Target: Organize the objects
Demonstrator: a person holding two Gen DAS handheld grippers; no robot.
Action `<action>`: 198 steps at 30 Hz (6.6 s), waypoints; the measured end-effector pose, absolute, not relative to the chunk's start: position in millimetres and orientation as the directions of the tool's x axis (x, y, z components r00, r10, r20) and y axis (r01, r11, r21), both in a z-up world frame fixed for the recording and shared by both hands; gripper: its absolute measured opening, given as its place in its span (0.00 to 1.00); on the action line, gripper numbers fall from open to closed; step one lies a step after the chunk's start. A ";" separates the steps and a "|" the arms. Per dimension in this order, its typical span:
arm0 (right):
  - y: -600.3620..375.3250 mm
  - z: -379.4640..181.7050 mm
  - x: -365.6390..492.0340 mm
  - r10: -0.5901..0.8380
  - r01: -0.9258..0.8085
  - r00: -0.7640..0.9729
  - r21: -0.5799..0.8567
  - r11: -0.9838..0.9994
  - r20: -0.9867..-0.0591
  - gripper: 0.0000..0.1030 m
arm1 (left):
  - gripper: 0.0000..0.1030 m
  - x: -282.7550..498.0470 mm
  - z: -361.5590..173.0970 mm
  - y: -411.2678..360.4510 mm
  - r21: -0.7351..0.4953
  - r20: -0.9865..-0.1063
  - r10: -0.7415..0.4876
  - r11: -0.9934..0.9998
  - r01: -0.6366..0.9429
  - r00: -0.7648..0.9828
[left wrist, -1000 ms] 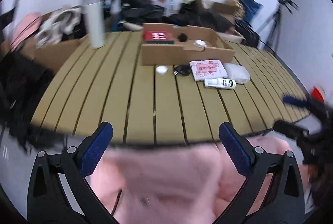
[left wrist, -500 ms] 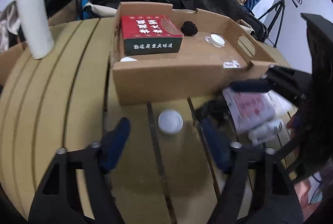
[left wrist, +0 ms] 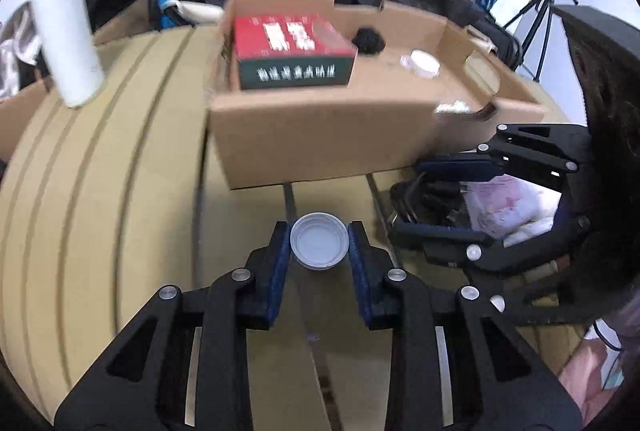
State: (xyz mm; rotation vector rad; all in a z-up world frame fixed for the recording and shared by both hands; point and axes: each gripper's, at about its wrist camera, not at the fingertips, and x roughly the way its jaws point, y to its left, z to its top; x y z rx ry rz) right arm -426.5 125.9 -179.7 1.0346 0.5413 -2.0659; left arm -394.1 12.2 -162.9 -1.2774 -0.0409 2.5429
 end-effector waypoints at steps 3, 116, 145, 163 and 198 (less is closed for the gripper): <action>128.7 -151.4 -410.3 -0.447 0.766 -0.433 -0.059 -0.640 -0.783 0.50 | 0.25 -362.1 -120.7 1.3 -0.130 -0.748 0.246 -0.965 -0.228 -0.617; 305.8 -59.7 -115.6 -0.344 0.319 -0.593 0.180 -0.930 -0.728 0.72 | 1.00 -112.5 -82.6 15.1 -0.150 -0.812 0.199 -0.980 -0.133 -0.549; 382.0 -178.3 -416.4 -0.512 0.065 -0.490 0.556 -0.828 -0.705 0.36 | 0.39 -404.4 -166.0 205.1 -0.447 -0.771 0.556 -0.819 -0.359 -0.311; 358.9 -32.3 -380.6 -0.465 0.168 -0.609 0.469 -0.867 -0.643 0.30 | 0.37 -386.9 -20.1 179.1 -0.439 -0.638 0.617 -0.783 -0.440 -0.462; 302.3 -72.9 -526.3 -0.345 0.132 -0.430 0.320 -0.938 -0.834 0.28 | 0.71 -505.6 -48.5 109.3 -0.281 -0.800 0.355 -0.934 -0.221 -0.484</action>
